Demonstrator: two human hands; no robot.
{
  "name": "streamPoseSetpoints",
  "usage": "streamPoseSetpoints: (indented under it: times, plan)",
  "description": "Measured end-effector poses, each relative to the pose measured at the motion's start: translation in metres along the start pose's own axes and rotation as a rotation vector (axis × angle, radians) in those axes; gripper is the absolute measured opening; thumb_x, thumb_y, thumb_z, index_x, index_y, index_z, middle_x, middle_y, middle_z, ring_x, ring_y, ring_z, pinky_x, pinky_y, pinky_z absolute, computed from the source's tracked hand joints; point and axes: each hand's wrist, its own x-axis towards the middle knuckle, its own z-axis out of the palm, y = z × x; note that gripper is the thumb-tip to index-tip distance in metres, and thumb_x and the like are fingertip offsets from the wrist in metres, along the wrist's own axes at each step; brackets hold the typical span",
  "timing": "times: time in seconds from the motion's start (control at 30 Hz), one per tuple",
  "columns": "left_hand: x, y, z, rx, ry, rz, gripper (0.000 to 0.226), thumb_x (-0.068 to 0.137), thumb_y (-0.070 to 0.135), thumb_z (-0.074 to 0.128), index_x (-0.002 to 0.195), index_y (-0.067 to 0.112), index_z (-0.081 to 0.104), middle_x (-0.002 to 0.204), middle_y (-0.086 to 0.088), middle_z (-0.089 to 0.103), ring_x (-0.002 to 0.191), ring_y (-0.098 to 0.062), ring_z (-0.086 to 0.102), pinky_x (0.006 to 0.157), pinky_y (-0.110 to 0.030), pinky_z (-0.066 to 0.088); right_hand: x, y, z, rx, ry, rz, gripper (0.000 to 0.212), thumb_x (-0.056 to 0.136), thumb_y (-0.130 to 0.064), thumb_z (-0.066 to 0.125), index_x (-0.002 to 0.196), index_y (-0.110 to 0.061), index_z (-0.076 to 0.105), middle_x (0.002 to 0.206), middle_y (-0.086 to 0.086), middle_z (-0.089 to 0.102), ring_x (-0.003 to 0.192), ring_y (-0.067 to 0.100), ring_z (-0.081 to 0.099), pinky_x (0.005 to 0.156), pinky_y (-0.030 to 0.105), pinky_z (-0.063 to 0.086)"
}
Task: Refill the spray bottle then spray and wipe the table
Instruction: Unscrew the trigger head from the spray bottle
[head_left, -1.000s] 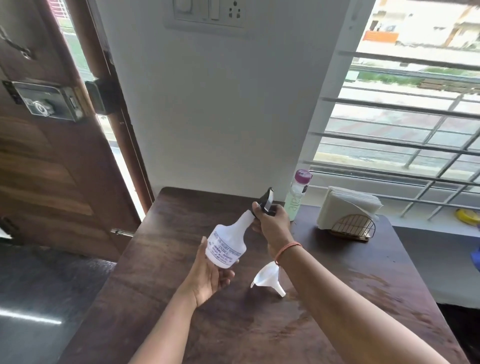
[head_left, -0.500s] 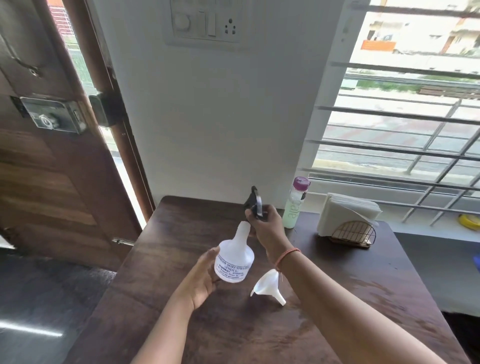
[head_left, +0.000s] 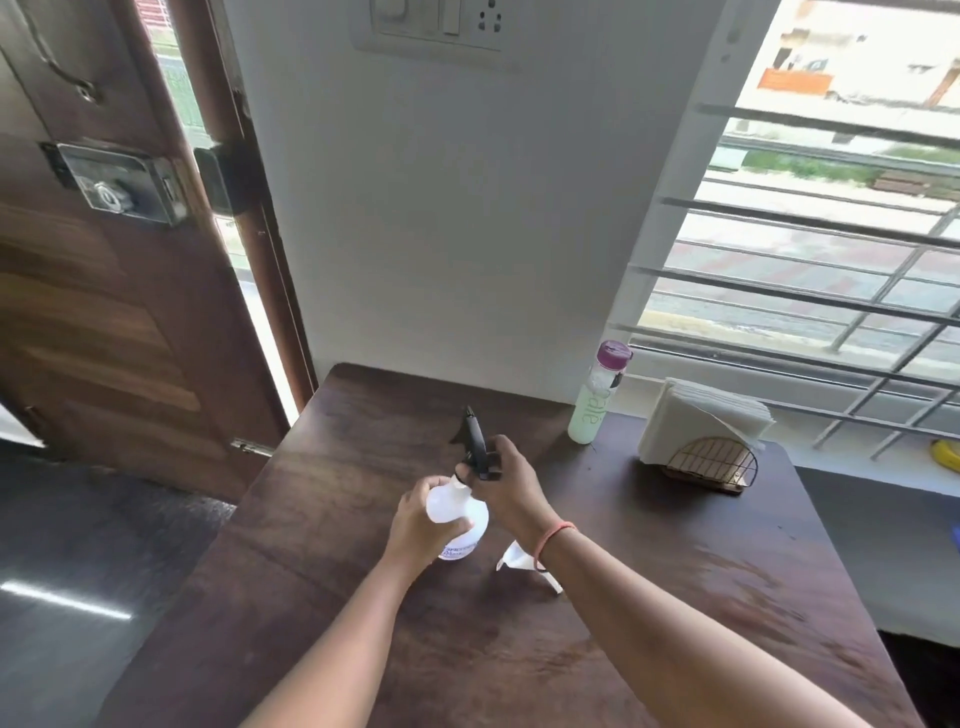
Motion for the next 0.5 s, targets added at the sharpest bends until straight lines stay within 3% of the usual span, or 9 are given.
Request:
streamPoseSetpoints:
  times: [0.1, 0.2, 0.3, 0.5]
  plan:
    - [0.001, 0.005, 0.003, 0.066, -0.002, 0.038, 0.053, 0.077, 0.014, 0.073, 0.127, 0.014, 0.055, 0.113, 0.005, 0.053, 0.107, -0.011, 0.048, 0.079, -0.017, 0.031, -0.001, -0.003, 0.002, -0.036, 0.0, -0.005, 0.019, 0.084, -0.023, 0.072, 0.089, -0.023, 0.054, 0.084, -0.01, 0.065, 0.075, 0.004, 0.061, 0.064, 0.007, 0.042]
    - [0.001, 0.013, 0.003, 0.09, -0.027, -0.011, 0.055, 0.072, 0.024, 0.072, 0.125, 0.017, 0.056, 0.114, 0.005, 0.058, 0.107, -0.011, 0.052, 0.084, -0.023, 0.038, 0.0, -0.011, 0.002, -0.027, 0.042, -0.019, 0.017, 0.084, -0.024, 0.072, 0.09, -0.021, 0.056, 0.084, -0.009, 0.067, 0.075, 0.006, 0.062, 0.063, 0.008, 0.043]
    - [0.006, 0.012, 0.009, 0.123, -0.019, -0.108, 0.068, 0.06, 0.04, 0.07, 0.123, 0.025, 0.05, 0.118, 0.0, 0.053, 0.114, -0.025, 0.054, 0.094, -0.038, 0.047, 0.004, -0.02, 0.0, -0.041, 0.087, -0.049, 0.015, 0.085, -0.028, 0.069, 0.092, -0.023, 0.057, 0.082, -0.007, 0.068, 0.071, 0.008, 0.063, 0.067, 0.02, 0.048]
    - [0.011, 0.016, 0.027, 0.184, 0.054, -0.219, 0.07, 0.076, 0.036, 0.071, 0.135, 0.024, 0.035, 0.138, -0.004, 0.036, 0.126, -0.033, 0.041, 0.098, -0.035, 0.036, 0.006, -0.047, -0.007, 0.17, 0.114, -0.126, 0.009, 0.095, -0.021, 0.061, 0.09, -0.028, 0.058, 0.082, -0.001, 0.066, 0.074, 0.018, 0.072, 0.075, 0.043, 0.056]
